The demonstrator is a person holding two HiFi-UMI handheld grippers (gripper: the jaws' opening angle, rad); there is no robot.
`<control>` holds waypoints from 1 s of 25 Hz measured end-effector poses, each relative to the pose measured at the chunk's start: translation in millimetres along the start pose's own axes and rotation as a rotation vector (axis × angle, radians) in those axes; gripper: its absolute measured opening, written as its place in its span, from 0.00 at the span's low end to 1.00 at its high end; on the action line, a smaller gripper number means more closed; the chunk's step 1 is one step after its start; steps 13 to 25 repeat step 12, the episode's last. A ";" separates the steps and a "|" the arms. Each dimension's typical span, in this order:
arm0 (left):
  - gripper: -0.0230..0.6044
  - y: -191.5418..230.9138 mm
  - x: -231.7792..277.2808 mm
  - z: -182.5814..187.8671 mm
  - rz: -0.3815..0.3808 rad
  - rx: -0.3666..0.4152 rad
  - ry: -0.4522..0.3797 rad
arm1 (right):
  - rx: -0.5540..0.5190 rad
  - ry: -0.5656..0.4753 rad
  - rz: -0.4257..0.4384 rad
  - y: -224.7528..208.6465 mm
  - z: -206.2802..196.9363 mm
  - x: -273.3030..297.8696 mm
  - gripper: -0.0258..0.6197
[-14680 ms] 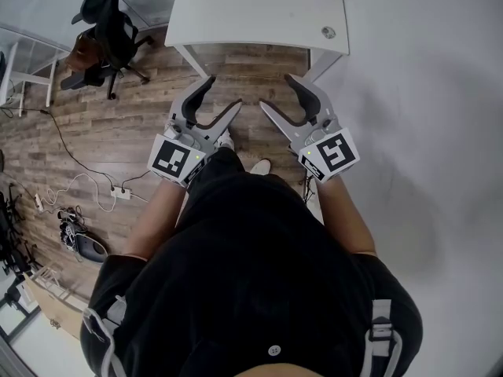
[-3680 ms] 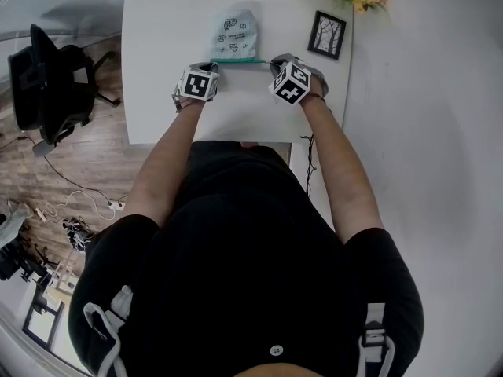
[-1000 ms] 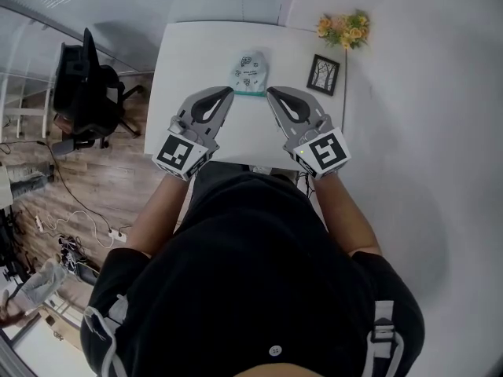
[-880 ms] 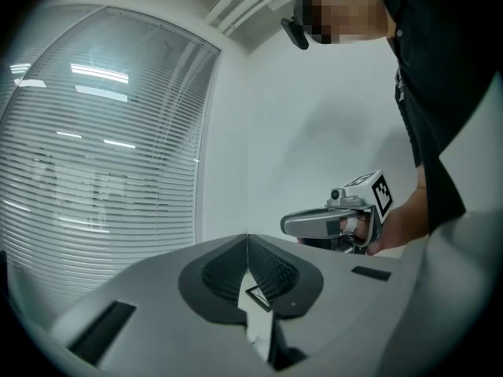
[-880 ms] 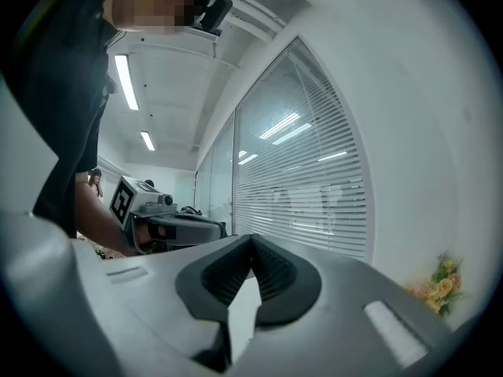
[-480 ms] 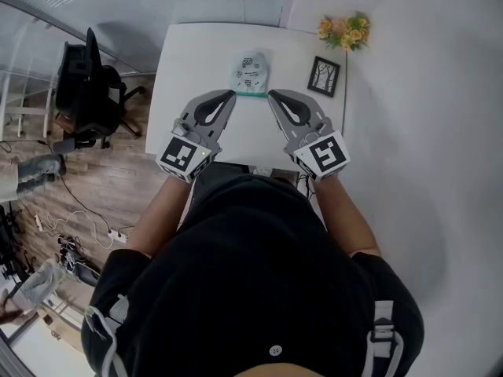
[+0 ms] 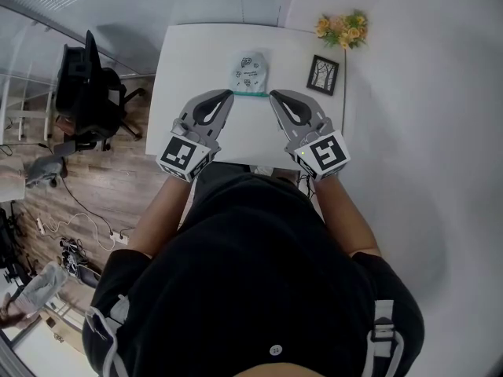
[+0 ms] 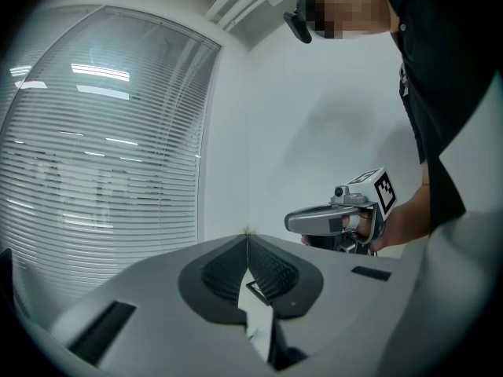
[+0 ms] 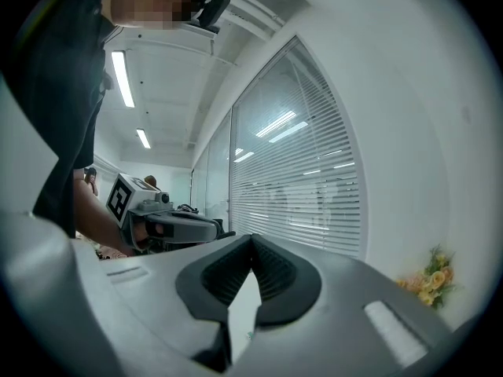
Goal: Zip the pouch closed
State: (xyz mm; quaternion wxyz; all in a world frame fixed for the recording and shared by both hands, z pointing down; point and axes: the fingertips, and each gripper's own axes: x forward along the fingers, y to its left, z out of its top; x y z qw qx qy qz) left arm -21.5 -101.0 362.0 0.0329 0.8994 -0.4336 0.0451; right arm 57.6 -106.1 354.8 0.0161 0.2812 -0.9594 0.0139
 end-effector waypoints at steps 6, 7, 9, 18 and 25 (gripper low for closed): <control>0.05 -1.1 -0.7 1.6 0.002 0.001 0.003 | 0.002 0.001 0.000 1.2 -0.6 -0.9 0.06; 0.05 -1.7 -1.3 1.5 0.002 -0.001 0.004 | 0.002 0.001 0.002 2.3 -0.5 -1.3 0.06; 0.05 -2.3 -2.5 1.4 0.004 -0.004 0.004 | 0.003 0.002 0.004 4.0 -0.6 -2.0 0.06; 0.05 -2.6 -4.1 0.5 0.006 0.000 0.006 | 0.008 0.003 0.002 4.9 -0.9 -2.3 0.06; 0.05 -2.6 -4.1 0.5 0.006 0.000 0.006 | 0.008 0.003 0.002 4.9 -0.9 -2.3 0.06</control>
